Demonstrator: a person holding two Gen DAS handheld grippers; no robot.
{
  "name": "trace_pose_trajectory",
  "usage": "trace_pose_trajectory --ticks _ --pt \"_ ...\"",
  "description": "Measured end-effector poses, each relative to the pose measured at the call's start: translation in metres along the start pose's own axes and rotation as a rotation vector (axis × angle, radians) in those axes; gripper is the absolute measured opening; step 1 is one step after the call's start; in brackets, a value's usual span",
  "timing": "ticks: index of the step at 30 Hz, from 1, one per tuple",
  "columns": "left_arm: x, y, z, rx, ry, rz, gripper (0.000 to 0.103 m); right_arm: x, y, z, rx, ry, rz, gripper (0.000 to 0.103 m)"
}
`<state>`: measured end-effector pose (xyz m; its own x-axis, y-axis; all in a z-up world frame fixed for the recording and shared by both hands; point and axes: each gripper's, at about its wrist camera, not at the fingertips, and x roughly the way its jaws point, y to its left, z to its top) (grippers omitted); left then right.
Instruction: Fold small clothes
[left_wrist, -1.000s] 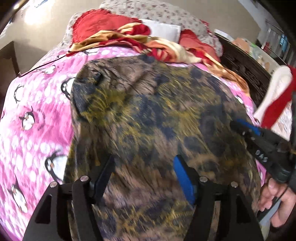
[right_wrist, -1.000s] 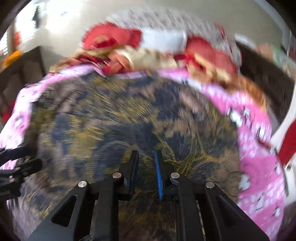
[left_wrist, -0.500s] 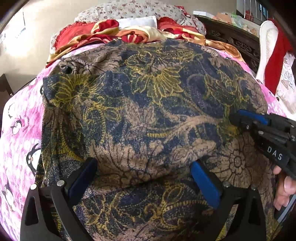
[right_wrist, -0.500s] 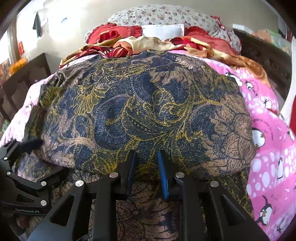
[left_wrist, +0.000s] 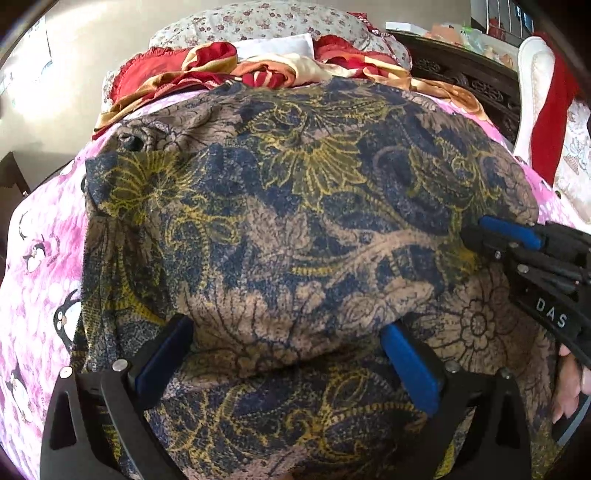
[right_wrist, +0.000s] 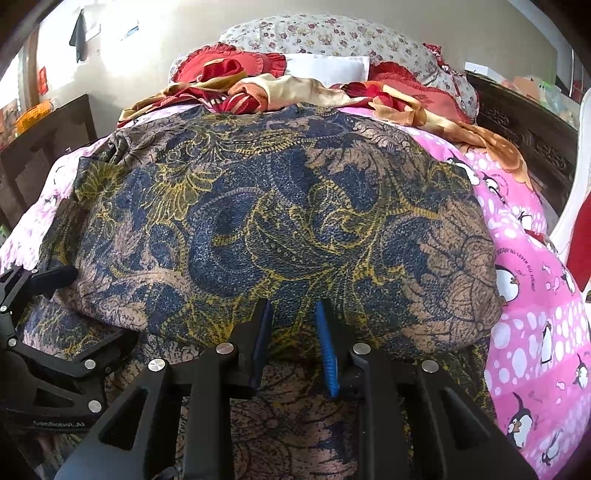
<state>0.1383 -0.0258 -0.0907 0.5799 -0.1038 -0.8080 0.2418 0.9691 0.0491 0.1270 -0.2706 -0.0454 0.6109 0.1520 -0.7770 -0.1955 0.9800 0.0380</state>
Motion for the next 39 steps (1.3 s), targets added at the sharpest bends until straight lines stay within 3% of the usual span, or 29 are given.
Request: trace_pose_trajectory --ticks 7,12,16,23,27,31,35,39 --pt "-0.022 0.012 0.003 -0.043 0.097 -0.025 0.102 0.0 -0.004 -0.002 0.014 -0.004 0.019 0.039" --pt "-0.073 0.027 -0.005 -0.091 0.039 -0.018 0.101 -0.005 0.0 0.005 -0.031 0.048 0.006 0.04" --pt "-0.099 0.034 -0.029 -0.082 0.05 0.002 0.101 -0.025 -0.001 0.002 -0.019 0.085 0.017 0.043" --pt "-0.112 0.041 -0.079 -0.118 0.119 -0.026 0.098 -0.076 -0.004 -0.043 -0.006 0.169 0.103 0.043" --pt "-0.108 0.032 -0.101 -0.103 0.162 -0.066 0.098 -0.078 -0.005 -0.08 0.001 0.272 0.073 0.043" --pt "-0.095 0.022 -0.112 -0.095 0.164 -0.052 0.103 -0.082 -0.005 -0.096 0.005 0.214 0.077 0.046" --pt "-0.092 0.022 -0.112 -0.126 0.147 -0.037 0.103 -0.085 -0.001 -0.104 -0.003 0.158 0.088 0.06" --pt "-0.094 0.02 -0.115 -0.137 0.12 -0.012 0.103 -0.088 0.003 -0.111 -0.018 0.13 0.097 0.065"
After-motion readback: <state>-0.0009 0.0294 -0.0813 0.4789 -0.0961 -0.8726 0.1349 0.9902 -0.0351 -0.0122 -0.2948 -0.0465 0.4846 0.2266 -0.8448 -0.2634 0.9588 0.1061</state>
